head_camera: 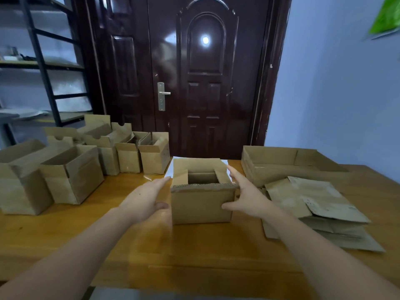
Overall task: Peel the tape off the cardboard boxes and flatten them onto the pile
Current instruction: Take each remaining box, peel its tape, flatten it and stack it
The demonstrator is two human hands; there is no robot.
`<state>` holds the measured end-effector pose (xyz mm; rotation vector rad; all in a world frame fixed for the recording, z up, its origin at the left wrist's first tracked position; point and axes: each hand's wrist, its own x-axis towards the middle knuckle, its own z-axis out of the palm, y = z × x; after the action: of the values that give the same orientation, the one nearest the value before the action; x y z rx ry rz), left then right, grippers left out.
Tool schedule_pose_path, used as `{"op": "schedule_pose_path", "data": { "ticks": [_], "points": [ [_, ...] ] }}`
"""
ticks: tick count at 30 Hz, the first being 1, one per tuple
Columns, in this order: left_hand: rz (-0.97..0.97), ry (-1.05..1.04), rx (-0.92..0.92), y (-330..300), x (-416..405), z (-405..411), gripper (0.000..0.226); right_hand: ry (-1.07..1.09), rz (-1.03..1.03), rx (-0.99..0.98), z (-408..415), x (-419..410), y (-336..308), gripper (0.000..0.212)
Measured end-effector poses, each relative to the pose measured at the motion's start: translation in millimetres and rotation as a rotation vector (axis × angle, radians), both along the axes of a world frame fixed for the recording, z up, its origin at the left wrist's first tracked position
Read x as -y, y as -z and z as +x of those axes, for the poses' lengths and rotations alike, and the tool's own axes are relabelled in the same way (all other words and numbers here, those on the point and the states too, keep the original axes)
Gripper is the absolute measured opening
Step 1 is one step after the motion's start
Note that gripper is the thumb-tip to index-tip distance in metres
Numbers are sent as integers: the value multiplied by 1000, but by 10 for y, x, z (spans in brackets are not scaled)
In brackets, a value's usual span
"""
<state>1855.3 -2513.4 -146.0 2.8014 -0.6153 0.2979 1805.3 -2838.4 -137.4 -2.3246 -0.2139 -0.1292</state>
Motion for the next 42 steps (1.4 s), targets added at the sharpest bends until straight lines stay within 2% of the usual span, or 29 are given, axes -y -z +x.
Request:
{"op": "schedule_pose_path", "data": {
  "ticks": [2,4,7,9,12,15,17,19,22,26,29,32,36,39,42],
  "points": [
    [71,49,158,-171,26,7,88,-31,-117,103,3,4,-105,109],
    [203,145,276,-308,56,53,92,-91,-218,120,38,17,-197,102],
    [453,271,359,-442,145,115,100,-163,-339,62,94,16,-278,93],
    [501,294,376,-501,195,118,89,-170,-390,48,104,4,-304,80],
    [407,259,425,-486,152,100,78,-130,-377,52,89,13,-298,70],
    [272,170,436,-388,49,29,77,-135,-520,60,58,37,-298,92],
    [205,123,439,-303,4,6,78,-165,-634,65,53,35,-317,92],
    [133,59,420,-250,-27,-15,78,-153,-653,68,40,17,-362,85],
    [27,-44,367,-155,-58,-31,73,-91,-556,126,4,-38,-404,86],
    [-47,-116,195,45,-3,-87,71,130,-236,109,-38,-15,-318,97],
    [-225,-144,27,176,120,-160,69,275,-91,-10,-101,7,-120,83],
    [-316,-157,-72,270,235,-175,65,248,109,-119,-142,-53,80,65],
    [-571,-139,-224,341,251,-144,68,252,387,-148,-154,-111,151,65],
    [-629,-113,-312,387,236,-141,84,239,487,-183,-190,-117,191,79],
    [-629,-39,-390,382,290,-177,90,192,339,-220,-229,-115,239,112]
  ]
}}
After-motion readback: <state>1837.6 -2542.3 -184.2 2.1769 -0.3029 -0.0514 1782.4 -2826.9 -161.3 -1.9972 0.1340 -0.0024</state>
